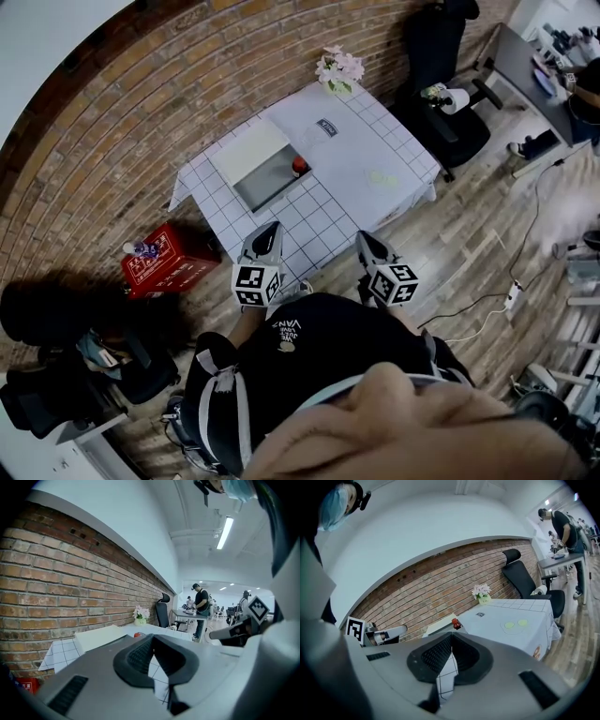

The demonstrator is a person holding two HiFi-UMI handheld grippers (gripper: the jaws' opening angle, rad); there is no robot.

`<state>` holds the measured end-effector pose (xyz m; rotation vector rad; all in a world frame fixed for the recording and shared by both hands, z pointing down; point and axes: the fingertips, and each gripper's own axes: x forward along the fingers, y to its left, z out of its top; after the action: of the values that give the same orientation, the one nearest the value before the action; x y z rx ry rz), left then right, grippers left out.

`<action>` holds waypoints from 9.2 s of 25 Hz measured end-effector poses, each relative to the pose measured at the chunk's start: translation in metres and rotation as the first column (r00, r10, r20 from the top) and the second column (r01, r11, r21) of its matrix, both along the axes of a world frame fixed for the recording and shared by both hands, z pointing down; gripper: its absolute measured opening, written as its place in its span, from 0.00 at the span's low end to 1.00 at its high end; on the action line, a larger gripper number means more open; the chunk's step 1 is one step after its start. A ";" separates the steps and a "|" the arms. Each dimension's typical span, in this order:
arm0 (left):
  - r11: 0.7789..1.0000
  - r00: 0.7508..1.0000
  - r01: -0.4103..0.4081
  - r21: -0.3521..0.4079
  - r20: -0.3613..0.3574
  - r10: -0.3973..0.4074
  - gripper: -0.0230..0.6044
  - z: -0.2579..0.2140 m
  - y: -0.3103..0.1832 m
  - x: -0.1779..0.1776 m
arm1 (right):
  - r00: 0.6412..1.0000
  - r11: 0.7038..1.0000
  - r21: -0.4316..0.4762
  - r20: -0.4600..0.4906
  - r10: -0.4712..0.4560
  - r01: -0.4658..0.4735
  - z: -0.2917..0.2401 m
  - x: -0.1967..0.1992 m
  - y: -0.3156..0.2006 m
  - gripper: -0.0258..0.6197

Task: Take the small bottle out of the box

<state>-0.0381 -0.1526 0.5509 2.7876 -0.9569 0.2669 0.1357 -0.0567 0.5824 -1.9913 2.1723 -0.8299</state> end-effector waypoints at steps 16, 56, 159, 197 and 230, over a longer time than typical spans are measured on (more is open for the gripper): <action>0.997 0.998 -0.067 0.033 -0.007 0.067 0.05 -0.009 -0.063 -0.015 | 0.998 0.999 0.001 -0.041 0.042 -0.042 0.002 -0.012 -0.064 0.04; 0.973 0.972 0.197 -0.124 0.156 -0.177 0.44 0.075 -0.152 0.099 | 0.959 0.959 -0.061 -0.041 -0.281 0.278 0.017 0.106 -0.154 0.04; 0.985 0.968 -0.027 -0.169 0.240 0.068 0.37 0.070 -0.102 -0.012 | 0.994 0.991 -0.074 -0.028 -0.109 0.107 0.030 -0.030 -0.092 0.04; 0.948 0.957 0.256 -0.191 0.191 -0.220 0.37 0.061 0.021 -0.027 | 0.958 0.959 -0.053 -0.058 -0.282 0.279 0.015 0.006 -0.051 0.04; 0.855 0.880 0.474 -0.209 0.153 -0.450 0.37 0.058 0.154 0.006 | 0.839 0.846 -0.087 -0.110 -0.532 0.525 0.027 0.029 0.032 0.04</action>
<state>-0.0325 0.0016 0.6088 2.2547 -1.4726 0.4175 0.1651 -0.0245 0.6093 -1.4984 2.8689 -0.8309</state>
